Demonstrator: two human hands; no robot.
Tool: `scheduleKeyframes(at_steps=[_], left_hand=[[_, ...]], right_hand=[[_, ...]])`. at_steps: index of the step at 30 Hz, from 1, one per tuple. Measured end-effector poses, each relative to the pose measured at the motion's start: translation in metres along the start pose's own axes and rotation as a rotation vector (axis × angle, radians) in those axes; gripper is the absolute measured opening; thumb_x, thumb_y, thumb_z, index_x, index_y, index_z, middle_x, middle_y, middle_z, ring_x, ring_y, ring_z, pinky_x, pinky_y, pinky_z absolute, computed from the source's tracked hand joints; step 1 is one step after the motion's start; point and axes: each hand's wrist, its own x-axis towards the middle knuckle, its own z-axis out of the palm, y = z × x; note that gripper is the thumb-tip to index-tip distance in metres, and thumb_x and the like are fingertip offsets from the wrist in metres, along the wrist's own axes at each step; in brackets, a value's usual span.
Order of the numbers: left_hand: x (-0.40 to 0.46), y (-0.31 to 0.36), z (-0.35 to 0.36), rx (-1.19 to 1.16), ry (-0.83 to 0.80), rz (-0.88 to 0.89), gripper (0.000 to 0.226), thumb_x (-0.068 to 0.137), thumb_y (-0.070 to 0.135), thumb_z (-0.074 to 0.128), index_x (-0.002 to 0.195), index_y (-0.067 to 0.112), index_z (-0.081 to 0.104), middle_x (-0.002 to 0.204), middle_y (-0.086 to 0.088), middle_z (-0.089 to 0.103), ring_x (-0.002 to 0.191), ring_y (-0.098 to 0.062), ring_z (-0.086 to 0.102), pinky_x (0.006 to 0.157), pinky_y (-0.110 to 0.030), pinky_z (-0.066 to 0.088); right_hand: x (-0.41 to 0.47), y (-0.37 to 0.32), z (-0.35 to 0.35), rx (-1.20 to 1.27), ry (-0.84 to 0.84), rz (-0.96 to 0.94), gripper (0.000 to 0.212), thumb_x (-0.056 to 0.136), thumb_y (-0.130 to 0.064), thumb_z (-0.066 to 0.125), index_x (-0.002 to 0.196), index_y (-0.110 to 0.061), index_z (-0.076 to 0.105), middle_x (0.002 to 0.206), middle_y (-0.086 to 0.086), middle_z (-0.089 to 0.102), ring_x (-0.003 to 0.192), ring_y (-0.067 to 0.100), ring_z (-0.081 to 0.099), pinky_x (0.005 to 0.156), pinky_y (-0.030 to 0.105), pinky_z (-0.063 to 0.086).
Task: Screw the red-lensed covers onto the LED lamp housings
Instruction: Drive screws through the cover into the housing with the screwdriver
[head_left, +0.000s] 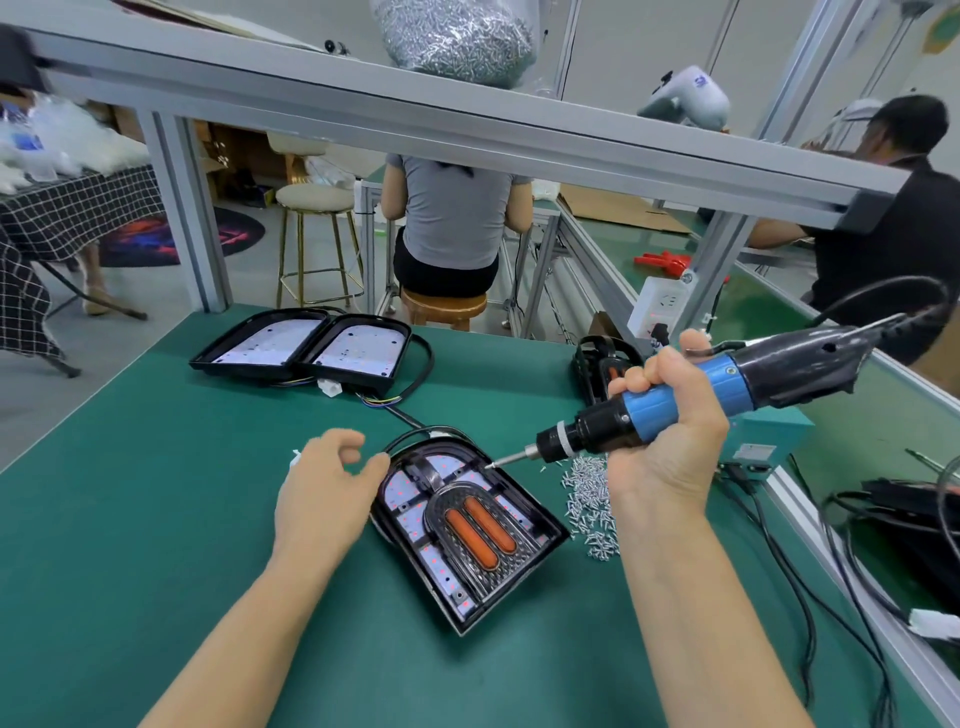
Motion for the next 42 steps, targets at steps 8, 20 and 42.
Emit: scheduleKeyframes(at_steps=[8, 20, 42], left_hand=[[0.013, -0.001, 0.008, 0.209, -0.172, -0.122, 0.053, 0.084, 0.05, 0.056, 0.128, 0.021, 0.045, 0.091, 0.007, 0.067, 0.088, -0.03, 0.066, 0.086, -0.039, 0.052], [0.012, 0.0, 0.013, 0.042, -0.243, -0.182, 0.038, 0.061, 0.052, 0.069, 0.081, 0.023, 0.055, 0.084, 0.009, 0.064, 0.092, -0.02, 0.062, 0.09, -0.039, 0.049], [0.019, -0.016, 0.035, -0.122, -0.196, -0.144, 0.022, 0.078, 0.016, 0.064, 0.097, 0.025, 0.059, 0.076, -0.002, 0.062, 0.065, -0.025, 0.059, 0.053, -0.03, 0.049]], right_hand=[[0.011, 0.036, -0.005, -0.14, 0.014, -0.011, 0.026, 0.078, 0.005, 0.059, 0.095, -0.013, 0.058, 0.06, -0.002, 0.05, 0.049, 0.014, 0.049, 0.055, 0.026, 0.046], [0.02, 0.062, -0.003, -0.286, 0.001, -0.028, 0.028, 0.069, -0.001, 0.066, 0.094, -0.013, 0.059, 0.059, 0.001, 0.052, 0.05, 0.017, 0.049, 0.059, 0.029, 0.045], [0.02, 0.075, -0.001, -0.408, -0.167, -0.009, 0.024, 0.07, -0.005, 0.067, 0.085, -0.02, 0.054, 0.052, -0.005, 0.053, 0.051, 0.016, 0.05, 0.068, 0.035, 0.044]])
